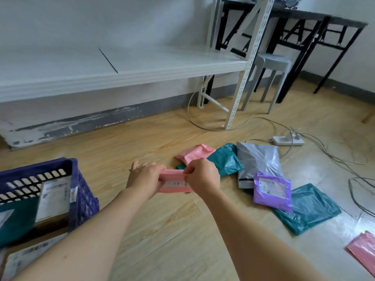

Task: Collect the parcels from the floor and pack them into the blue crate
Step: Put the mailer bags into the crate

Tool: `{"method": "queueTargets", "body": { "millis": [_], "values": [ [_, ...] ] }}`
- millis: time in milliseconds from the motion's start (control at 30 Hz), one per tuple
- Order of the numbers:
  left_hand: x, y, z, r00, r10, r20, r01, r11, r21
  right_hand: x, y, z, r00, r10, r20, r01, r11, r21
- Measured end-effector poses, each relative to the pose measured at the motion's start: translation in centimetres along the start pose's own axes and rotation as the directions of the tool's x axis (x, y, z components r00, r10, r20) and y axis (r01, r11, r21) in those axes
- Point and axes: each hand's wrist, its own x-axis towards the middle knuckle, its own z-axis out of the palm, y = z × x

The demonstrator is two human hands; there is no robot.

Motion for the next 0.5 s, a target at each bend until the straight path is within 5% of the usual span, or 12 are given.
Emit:
{"method": "queueTargets", "body": {
  "millis": [167,300,367,500],
  "values": [
    [-2.1,-1.8,-2.1,0.994,-0.064,-0.086,0.060,0.997,-0.050,-1.7,-2.7,0.1,0.989,-0.007,-0.150,0.027,0.991,0.129],
    [-2.9,-3.1,-3.4,0.969,-0.235,-0.077,0.222,0.963,-0.150,-1.8,-3.7,-0.2,0.944,0.144,-0.296,-0.047,0.948,0.313],
    [-3.0,-4.1,-3.9,0.935,-0.353,0.006,0.340,0.897,-0.283,-1.4,-3.7,0.1,0.934,0.267,-0.236,-0.146,0.892,0.428],
    [-3.4,-6.8,-4.3,0.856,-0.507,0.097,0.456,0.654,-0.604,-1.5,-4.6,2.3,0.945,0.277,0.175,-0.325,0.855,0.405]
  ]
}}
